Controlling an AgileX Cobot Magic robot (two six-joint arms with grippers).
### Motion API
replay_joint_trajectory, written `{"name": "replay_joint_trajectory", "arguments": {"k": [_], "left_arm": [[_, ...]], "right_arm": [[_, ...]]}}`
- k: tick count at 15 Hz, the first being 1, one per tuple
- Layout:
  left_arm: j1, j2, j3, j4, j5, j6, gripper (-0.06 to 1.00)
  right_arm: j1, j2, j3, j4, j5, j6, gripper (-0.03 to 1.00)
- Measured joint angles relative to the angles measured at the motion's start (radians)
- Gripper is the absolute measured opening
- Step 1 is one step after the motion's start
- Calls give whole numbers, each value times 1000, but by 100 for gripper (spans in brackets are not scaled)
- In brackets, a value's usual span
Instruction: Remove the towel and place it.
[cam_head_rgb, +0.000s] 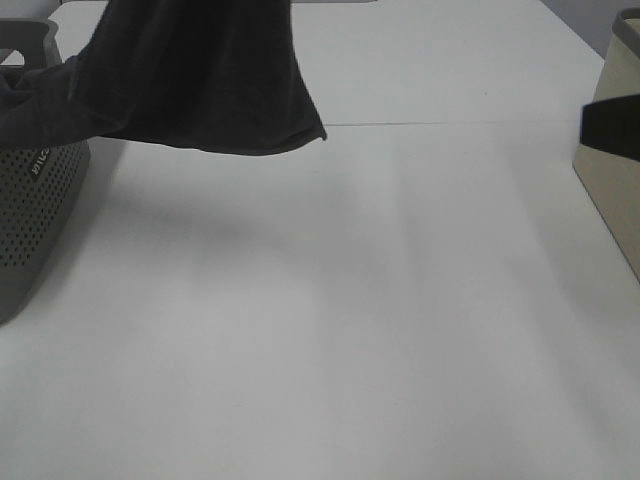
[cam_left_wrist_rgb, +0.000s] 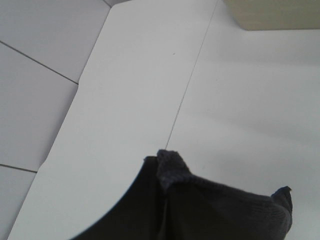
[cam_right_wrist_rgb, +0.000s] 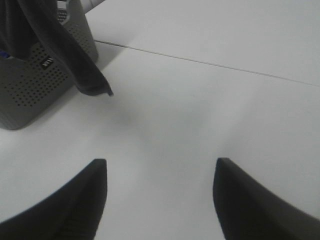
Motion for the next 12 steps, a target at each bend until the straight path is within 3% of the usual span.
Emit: {"name": "replay_joint_trajectory", "arguments": {"k": [3, 6, 7, 8, 12], "left_arm": [[-33, 3, 0, -1, -25, -6, 0], [-64, 3, 0, -18, -31, -7, 0], [-69, 3, 0, -31, -31, -7, 0], [-72, 3, 0, -40, -31, -7, 0], [-72, 4, 0, -42, -31, -9, 0]], "right_arm": [[0, 189, -76, 248, 98, -346, 61], [6, 401, -155, 455, 232, -546, 61], [31, 454, -170, 520, 237, -596, 61], [150, 541, -182, 613, 228, -702, 61], [323, 625, -183, 685, 92, -806, 61]]}}
